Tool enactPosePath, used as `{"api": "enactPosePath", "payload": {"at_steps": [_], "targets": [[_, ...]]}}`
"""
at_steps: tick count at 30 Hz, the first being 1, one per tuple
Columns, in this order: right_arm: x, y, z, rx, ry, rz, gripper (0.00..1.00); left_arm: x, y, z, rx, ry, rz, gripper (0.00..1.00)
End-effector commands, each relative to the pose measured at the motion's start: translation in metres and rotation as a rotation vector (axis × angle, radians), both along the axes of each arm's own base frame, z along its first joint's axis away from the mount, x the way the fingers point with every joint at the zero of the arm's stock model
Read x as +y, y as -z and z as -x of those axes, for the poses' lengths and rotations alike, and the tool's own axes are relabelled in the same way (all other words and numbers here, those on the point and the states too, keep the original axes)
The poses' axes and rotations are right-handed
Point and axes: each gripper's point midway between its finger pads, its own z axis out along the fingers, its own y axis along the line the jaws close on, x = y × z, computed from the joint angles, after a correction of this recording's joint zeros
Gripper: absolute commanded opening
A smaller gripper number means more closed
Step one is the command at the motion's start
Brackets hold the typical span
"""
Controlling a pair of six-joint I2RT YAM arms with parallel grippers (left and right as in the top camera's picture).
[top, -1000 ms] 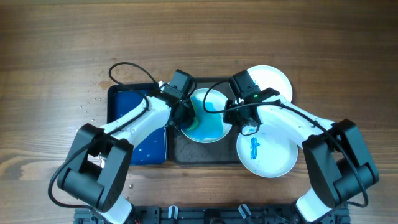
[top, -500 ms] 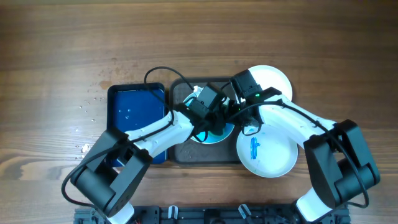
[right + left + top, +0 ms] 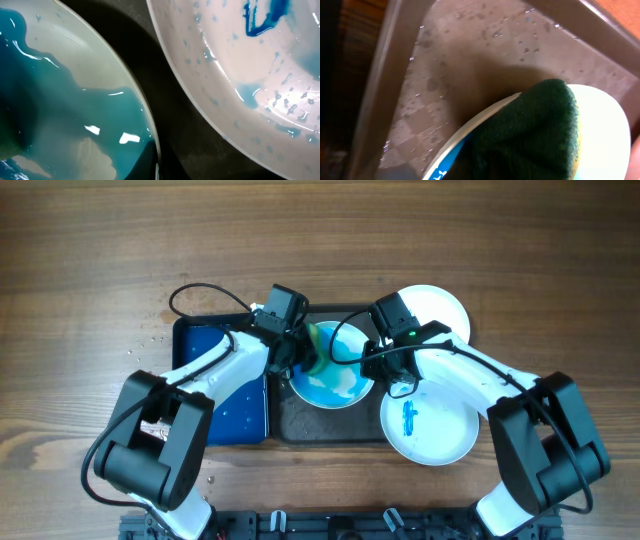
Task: Clean dirty plates on tray and stack at the side
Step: 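Scrub the plate surface with the sponge in the left gripper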
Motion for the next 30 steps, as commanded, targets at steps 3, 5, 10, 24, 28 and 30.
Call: {"api": "enactPosePath", "payload": {"at_steps": [3,5,10,24,28,30], "targets": [[-0.026,0.032,0.025,0.093,-0.003,0.122,0.04,0.012,0.032,0.044,0.113,0.17,-0.163,0.04],[-0.026,0.032,0.025,0.093,-0.003,0.122,0.04,-0.011,0.031,0.062,0.139,0.276,-0.116,0.04],[-0.026,0.032,0.025,0.093,-0.005,0.122,0.04,-0.087,0.023,0.121,0.174,0.579,0.029,0.04],[-0.026,0.032,0.025,0.093,-0.006,0.122,0.04,-0.041,0.018,0.032,-0.009,0.175,-0.074,0.04],[-0.026,0.032,0.025,0.092,-0.006,0.122,0.04,0.015,0.023,0.015,0.01,0.038,-0.187,0.04],[-0.025,0.032,0.025,0.092,-0.006,0.121,0.05,0.041,0.025,0.016,0.036,-0.01,-0.256,0.04]]}}
